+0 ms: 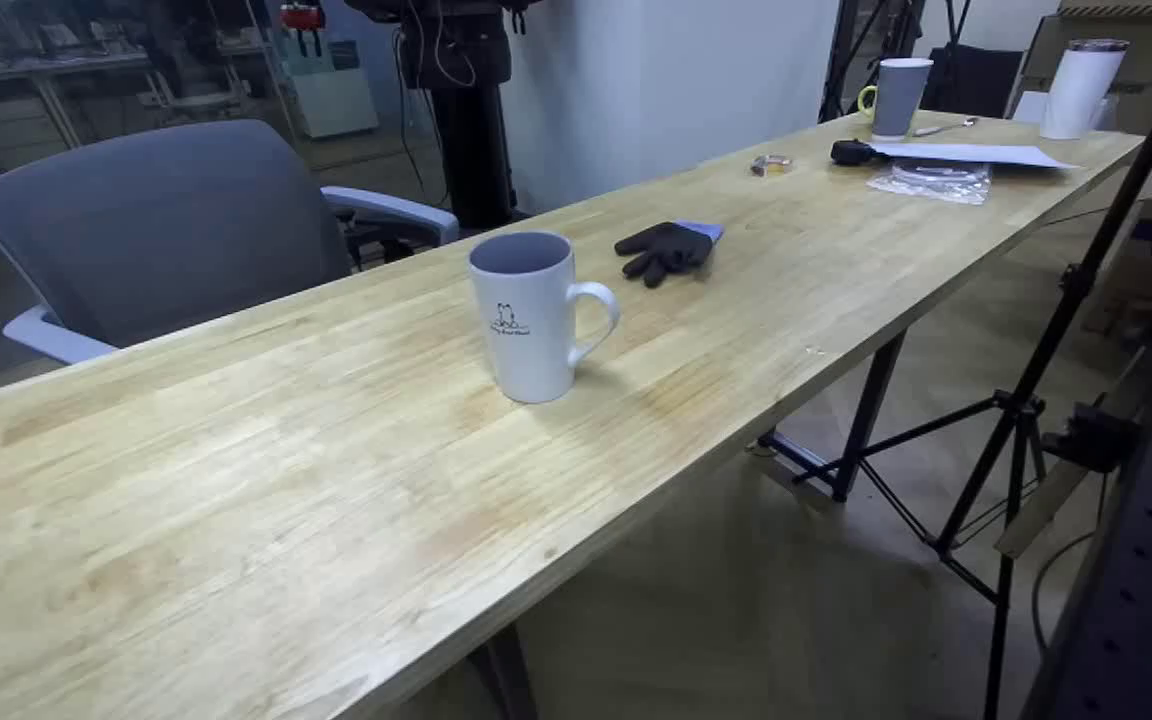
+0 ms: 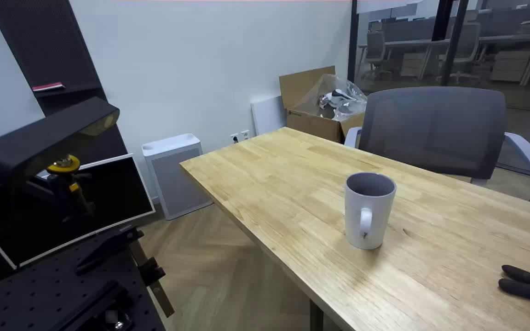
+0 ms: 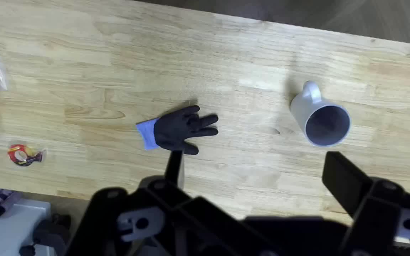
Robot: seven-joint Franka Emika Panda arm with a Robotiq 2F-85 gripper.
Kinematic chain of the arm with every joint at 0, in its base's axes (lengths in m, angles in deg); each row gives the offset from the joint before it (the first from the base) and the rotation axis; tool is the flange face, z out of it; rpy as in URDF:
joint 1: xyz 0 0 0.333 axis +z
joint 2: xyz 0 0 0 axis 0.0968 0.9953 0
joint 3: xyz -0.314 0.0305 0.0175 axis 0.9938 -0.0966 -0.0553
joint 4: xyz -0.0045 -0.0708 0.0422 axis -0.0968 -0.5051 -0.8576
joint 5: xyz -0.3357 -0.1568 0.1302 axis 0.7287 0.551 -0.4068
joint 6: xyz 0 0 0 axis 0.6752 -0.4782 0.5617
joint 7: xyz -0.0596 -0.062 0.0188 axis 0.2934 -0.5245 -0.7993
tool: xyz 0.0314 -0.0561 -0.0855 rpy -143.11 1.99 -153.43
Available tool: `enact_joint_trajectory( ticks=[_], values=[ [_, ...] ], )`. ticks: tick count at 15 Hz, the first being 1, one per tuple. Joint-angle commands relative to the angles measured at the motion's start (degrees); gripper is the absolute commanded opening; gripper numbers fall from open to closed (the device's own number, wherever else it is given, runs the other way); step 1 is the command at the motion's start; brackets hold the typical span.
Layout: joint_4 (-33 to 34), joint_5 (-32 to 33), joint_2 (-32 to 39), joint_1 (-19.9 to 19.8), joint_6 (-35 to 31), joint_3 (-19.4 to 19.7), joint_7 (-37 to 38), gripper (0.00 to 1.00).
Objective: Move the mug backwards
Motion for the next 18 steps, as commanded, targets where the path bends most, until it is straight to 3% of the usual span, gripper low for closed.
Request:
enact_joint_trajectory(
  ticks=[1,10,18],
  values=[
    [0.1,-0.2,0.1,-0.7,0.1,-0.7,-0.2,1.0],
    [0.6,-0.9,0.4,-0.8,0.3,-0.4,-0.1,1.0],
    [-2.4,-1.2,0.0,1.9,-1.0,-3.9,-2.2,1.0]
  ],
)
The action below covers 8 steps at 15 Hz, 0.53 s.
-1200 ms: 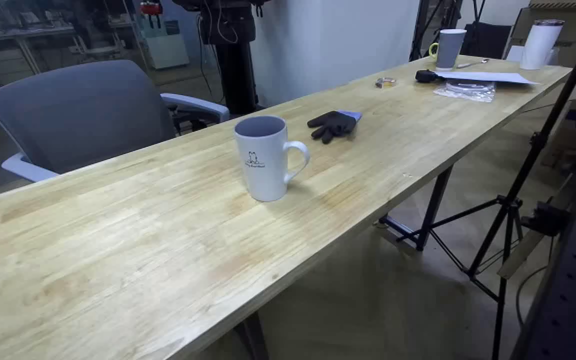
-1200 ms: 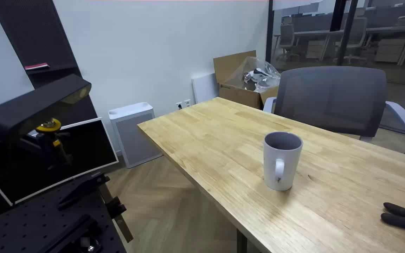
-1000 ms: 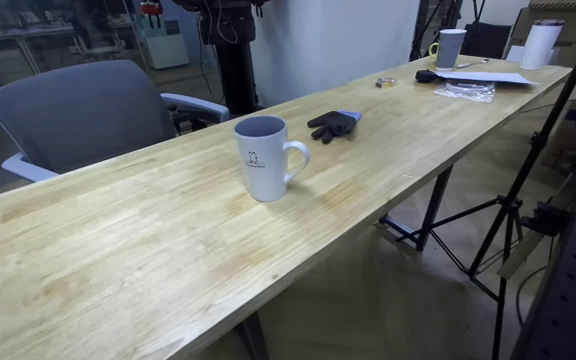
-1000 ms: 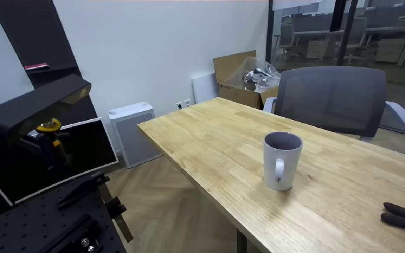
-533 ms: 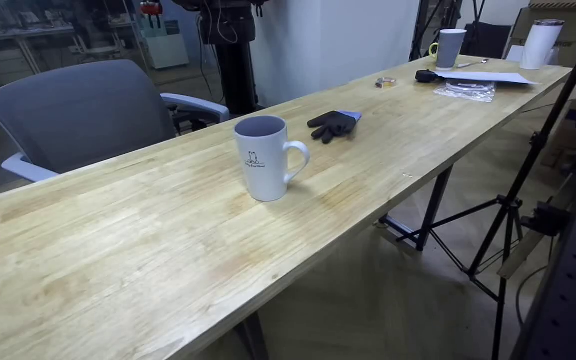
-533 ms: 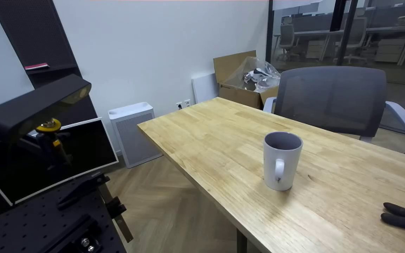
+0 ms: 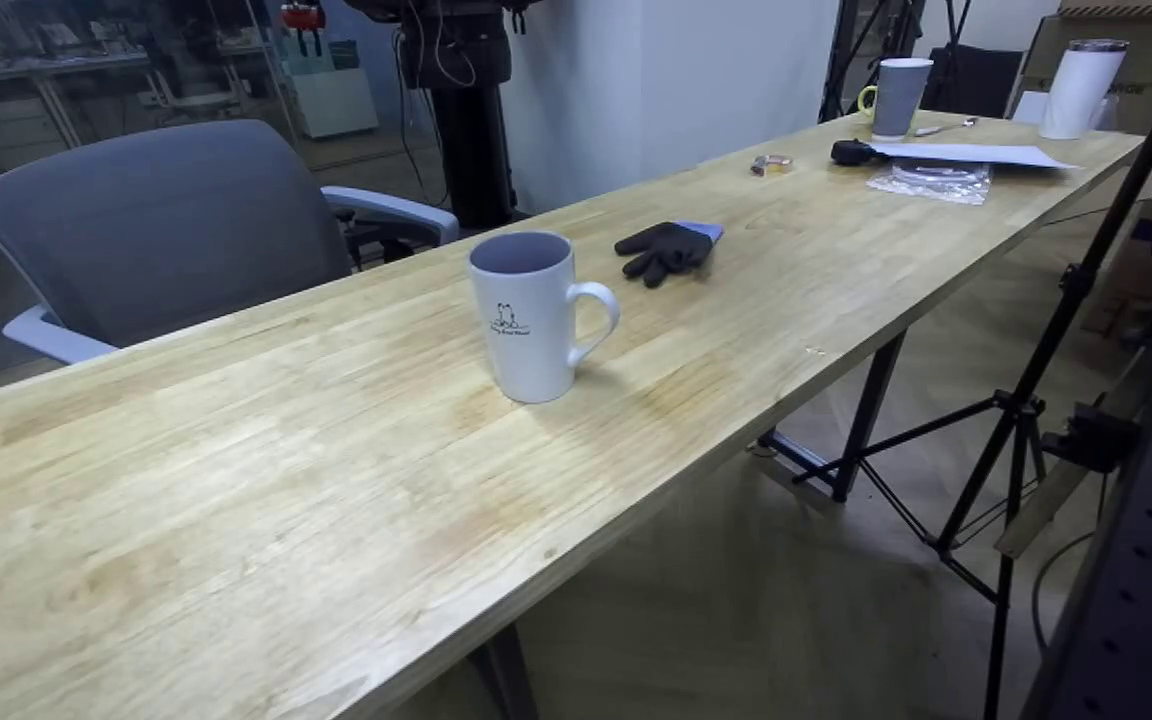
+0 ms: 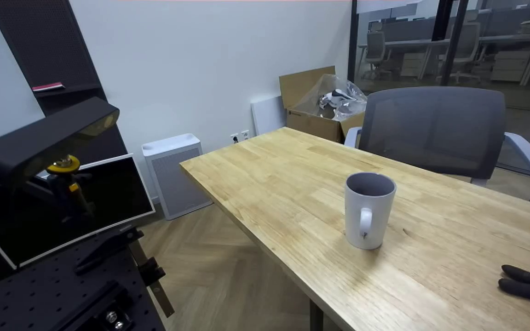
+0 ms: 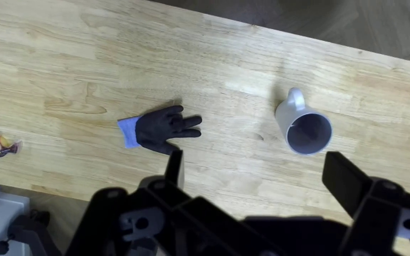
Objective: Move the mug backwards
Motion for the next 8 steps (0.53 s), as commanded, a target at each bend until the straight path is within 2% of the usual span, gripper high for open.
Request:
enact_joint_trajectory(
  ticks=[1,8],
  values=[
    [-1.2,-1.2,0.3,1.6,-1.4,-1.9,-1.4,1.0],
    [0.8,-6.9,7.4,5.9,-4.8,-5.5,-4.5,1.0]
  ],
)
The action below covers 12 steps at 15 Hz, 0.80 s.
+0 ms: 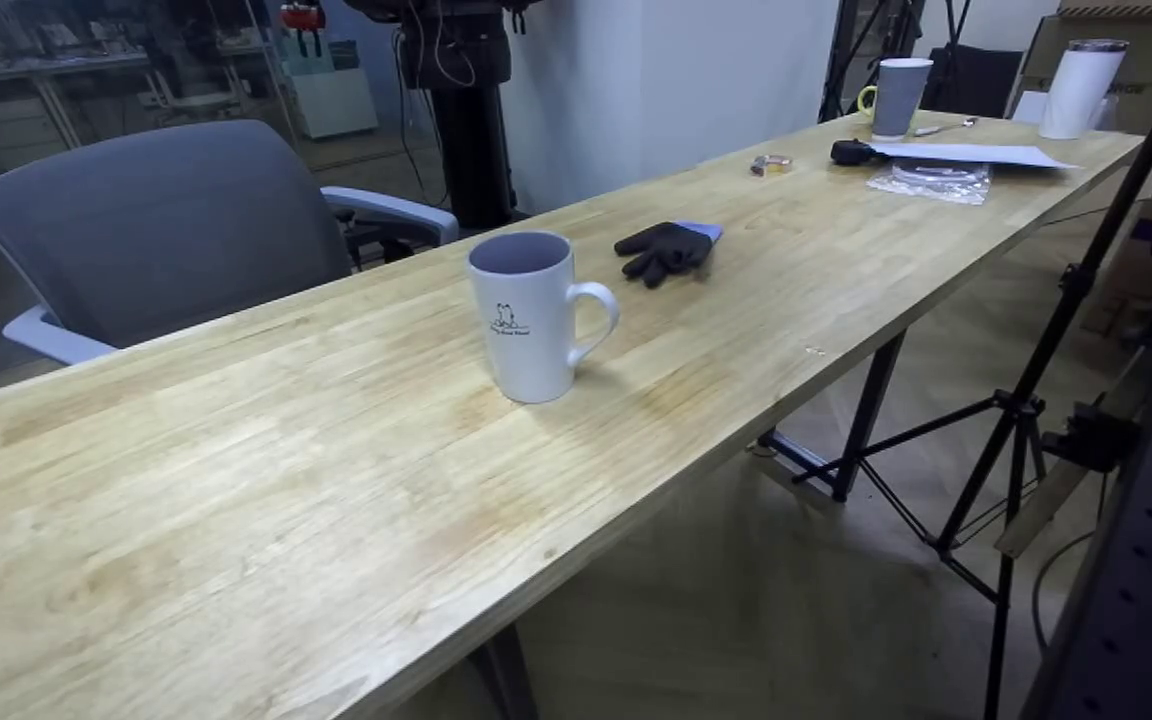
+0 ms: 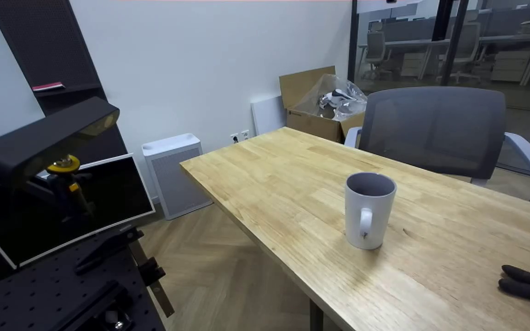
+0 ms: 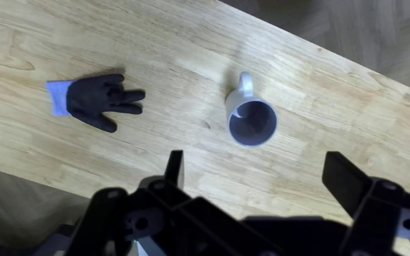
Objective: Move the mug backwards
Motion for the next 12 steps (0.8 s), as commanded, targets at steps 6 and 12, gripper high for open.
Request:
enact_joint_trajectory(
  ticks=[6,12],
  values=[
    [2.6,-1.4,7.4,2.9,-5.3,-5.5,-1.1,1.0],
    [1.2,-0.8,8.8,3.4,-8.2,-8.2,-1.2,1.0]
  ],
)
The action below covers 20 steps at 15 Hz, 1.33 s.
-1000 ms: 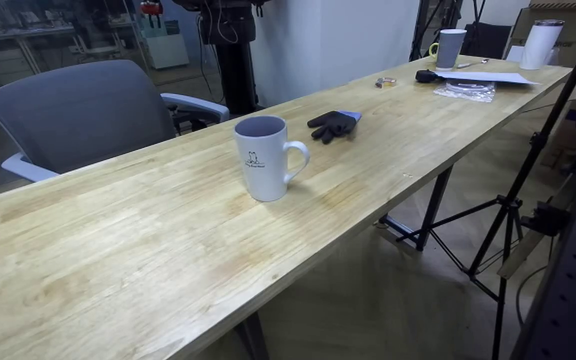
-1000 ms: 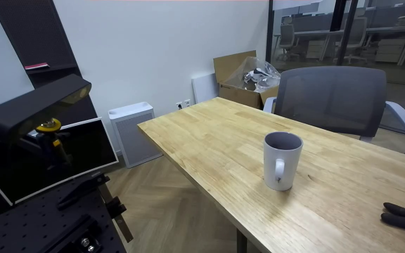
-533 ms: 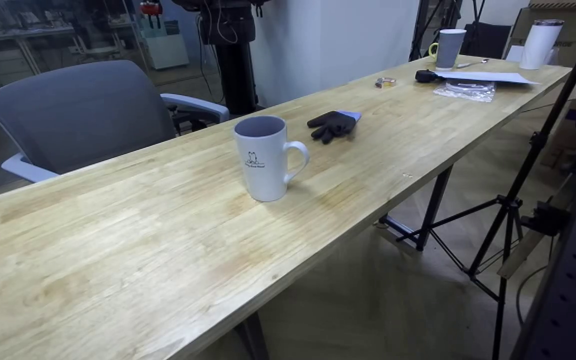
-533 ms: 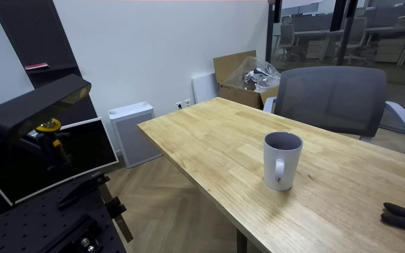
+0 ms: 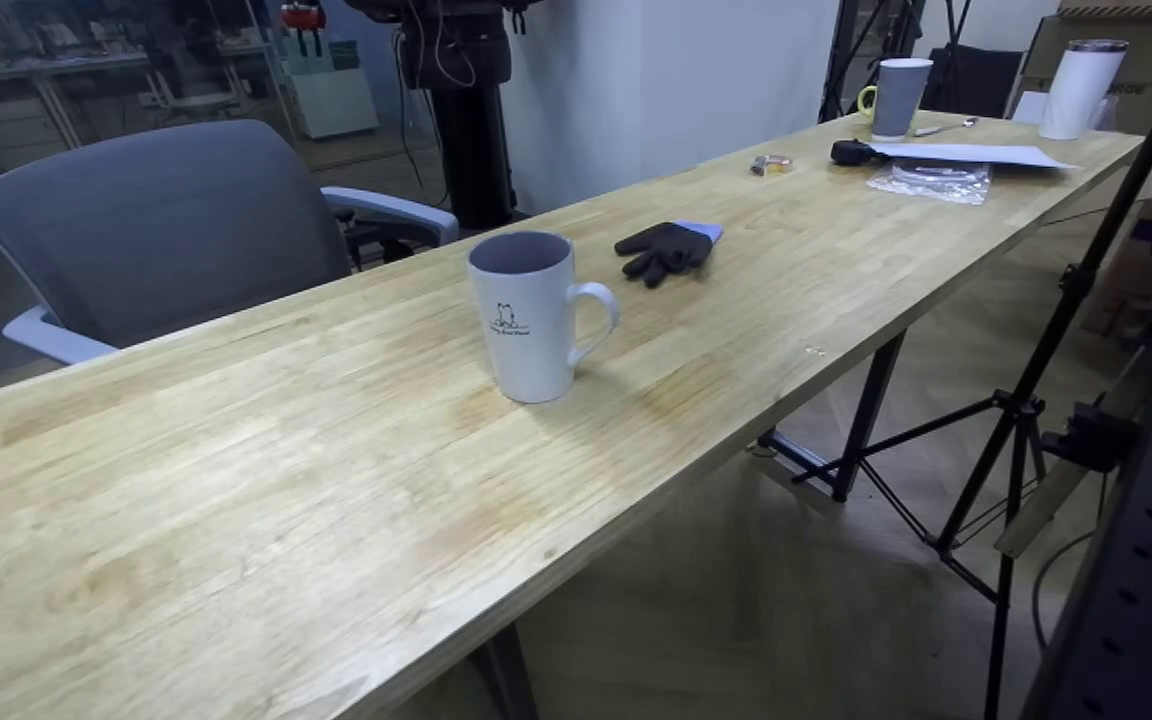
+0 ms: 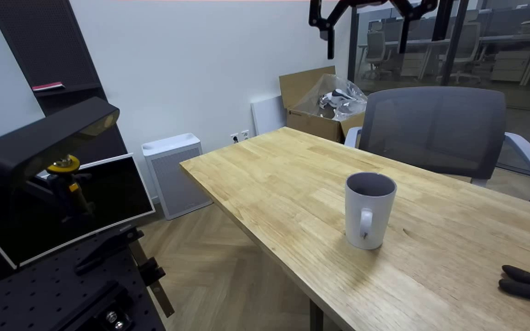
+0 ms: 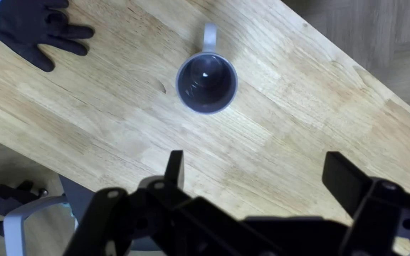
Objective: Move the mug backwards
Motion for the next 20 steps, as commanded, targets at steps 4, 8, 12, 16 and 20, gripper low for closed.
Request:
enact_joint_trajectory(
  ticks=[4,8,12,16,20],
  values=[
    [0.1,0.4,0.6,-0.1,0.2,-0.9,0.0,1.0],
    [0.1,0.4,0.6,-0.1,0.2,-0.9,0.0,1.0],
    [-0.3,0.6,2.6,0.2,-1.0,-1.3,1.1,1.0],
    [-1.2,1.2,6.4,0.2,-2.2,-2.2,1.7,1.0],
    [-1.6,1.7,10.8,-0.2,-5.3,-2.9,1.9,1.0]
  ],
)
